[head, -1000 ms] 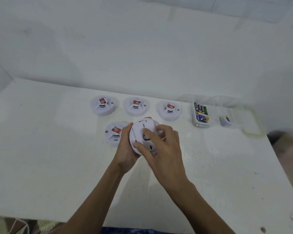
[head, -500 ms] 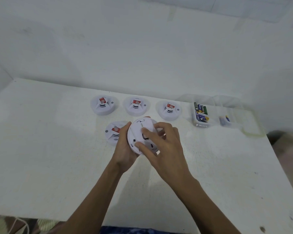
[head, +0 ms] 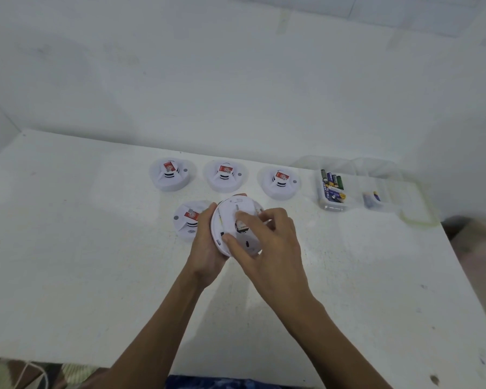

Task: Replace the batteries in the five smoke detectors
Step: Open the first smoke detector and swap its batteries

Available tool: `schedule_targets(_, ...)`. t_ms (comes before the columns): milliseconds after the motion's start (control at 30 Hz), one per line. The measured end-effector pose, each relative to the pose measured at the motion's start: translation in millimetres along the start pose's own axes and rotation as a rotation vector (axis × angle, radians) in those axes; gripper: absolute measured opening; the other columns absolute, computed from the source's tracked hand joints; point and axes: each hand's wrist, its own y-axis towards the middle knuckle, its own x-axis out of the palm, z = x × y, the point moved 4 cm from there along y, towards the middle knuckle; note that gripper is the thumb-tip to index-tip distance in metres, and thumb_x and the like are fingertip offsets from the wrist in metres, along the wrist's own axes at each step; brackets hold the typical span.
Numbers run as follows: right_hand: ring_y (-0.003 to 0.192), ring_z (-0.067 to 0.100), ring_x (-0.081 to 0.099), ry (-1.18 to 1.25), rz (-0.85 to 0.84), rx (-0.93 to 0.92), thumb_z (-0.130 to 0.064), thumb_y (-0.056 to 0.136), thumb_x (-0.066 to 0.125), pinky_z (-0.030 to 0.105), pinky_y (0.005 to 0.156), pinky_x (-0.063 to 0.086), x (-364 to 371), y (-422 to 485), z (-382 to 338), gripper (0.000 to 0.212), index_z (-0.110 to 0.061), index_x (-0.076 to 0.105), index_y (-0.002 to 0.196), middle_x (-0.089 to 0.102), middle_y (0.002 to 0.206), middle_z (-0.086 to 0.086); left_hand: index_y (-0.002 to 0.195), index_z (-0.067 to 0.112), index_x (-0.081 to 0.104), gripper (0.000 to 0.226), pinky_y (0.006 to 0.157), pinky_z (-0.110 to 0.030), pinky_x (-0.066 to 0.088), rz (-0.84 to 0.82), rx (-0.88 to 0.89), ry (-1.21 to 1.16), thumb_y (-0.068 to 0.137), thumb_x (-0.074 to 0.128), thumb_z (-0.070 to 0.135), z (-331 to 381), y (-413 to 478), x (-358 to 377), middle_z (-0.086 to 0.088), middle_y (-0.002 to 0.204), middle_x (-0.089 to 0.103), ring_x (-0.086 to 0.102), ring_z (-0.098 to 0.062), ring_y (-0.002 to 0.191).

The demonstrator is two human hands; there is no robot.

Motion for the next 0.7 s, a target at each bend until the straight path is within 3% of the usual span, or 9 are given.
schedule_targets(133, 0.087, 0.021, 0.061, -0.029, 0.047, 0.117, -0.055, 0.075, 0.060, 0.021, 0.068, 0.048, 2.8, -3.2, -3.4, 0.046, -0.026, 0.066, 0.110, 0.062, 0.104, 0.008, 0.112, 0.026, 0.054, 0.043, 0.066, -0.021, 0.056, 0.002, -0.033, 0.024, 0.103, 0.012, 0.032, -3.7, 3.0, 2.5, 0.013, 0.089, 0.074, 0.071, -0.007, 0.086)
schedule_targets(300, 0.085, 0.020, 0.061, -0.028, 0.066, 0.162, -0.056, 0.075, 0.060, 0.018, 0.068, 0.042, 5.2, -5.0, -3.0, 0.046, -0.027, 0.066, 0.110, 0.062, 0.102, 0.008, 0.107, 0.029, 0.054, 0.046, 0.063, -0.019, 0.055, -0.032, -0.058, 0.035, 0.103, 0.008, 0.032, -6.0, 2.3, 5.0, 0.015, 0.085, 0.075, 0.071, -0.005, 0.083)
schedule_targets(400, 0.092, 0.021, 0.060, -0.003, 0.051, 0.103, -0.054, 0.078, 0.059, 0.021, 0.071, 0.047, 2.8, -4.6, 0.5, 0.046, -0.026, 0.064, 0.113, 0.060, 0.108, 0.008, 0.107, 0.028, 0.055, 0.045, 0.061, -0.021, 0.056, -0.060, -0.077, 0.005, 0.103, 0.010, 0.033, -3.1, 1.5, 3.4, 0.011, 0.084, 0.075, 0.072, -0.007, 0.080)
schedule_targets(467, 0.104, 0.019, 0.052, 0.114, -0.049, 0.129, -0.056, 0.079, 0.056, 0.023, 0.077, 0.051, 0.5, -5.0, 5.7, 0.050, -0.028, 0.060, 0.121, 0.052, 0.119, 0.004, 0.110, 0.025, 0.058, 0.046, 0.062, -0.025, 0.057, -0.081, -0.115, -0.025, 0.101, 0.015, 0.038, 0.5, 1.7, 1.6, 0.005, 0.090, 0.076, 0.072, -0.012, 0.084)
schedule_targets(533, 0.111, 0.012, 0.044, 0.209, -0.155, 0.163, -0.061, 0.078, 0.053, 0.014, 0.082, 0.045, -0.9, -5.6, 11.5, 0.058, -0.032, 0.053, 0.128, 0.045, 0.124, -0.004, 0.116, 0.023, 0.059, 0.046, 0.066, -0.031, 0.057, -0.115, -0.139, -0.013, 0.095, 0.024, 0.043, 6.3, 0.5, 1.6, -0.001, 0.100, 0.074, 0.069, -0.020, 0.094)
schedule_targets(600, 0.110, 0.007, 0.045, 0.263, -0.209, 0.174, -0.066, 0.076, 0.053, 0.008, 0.080, 0.041, -1.7, -4.2, 16.9, 0.062, -0.035, 0.049, 0.130, 0.044, 0.122, -0.011, 0.119, 0.024, 0.059, 0.045, 0.071, -0.035, 0.057, -0.155, -0.107, 0.051, 0.088, 0.032, 0.043, 13.0, -1.1, 3.4, -0.001, 0.107, 0.072, 0.068, -0.022, 0.100)
schedule_targets(700, 0.103, 0.006, 0.055, 0.327, -0.254, 0.197, -0.060, 0.077, 0.063, 0.014, 0.082, 0.050, -1.9, -0.4, 25.6, 0.061, -0.035, 0.049, 0.131, 0.052, 0.121, -0.014, 0.123, 0.027, 0.056, 0.040, 0.076, -0.043, 0.057, -0.174, -0.119, 0.107, 0.090, 0.044, 0.047, 14.9, 0.5, 3.7, -0.005, 0.116, 0.068, 0.066, -0.028, 0.106)
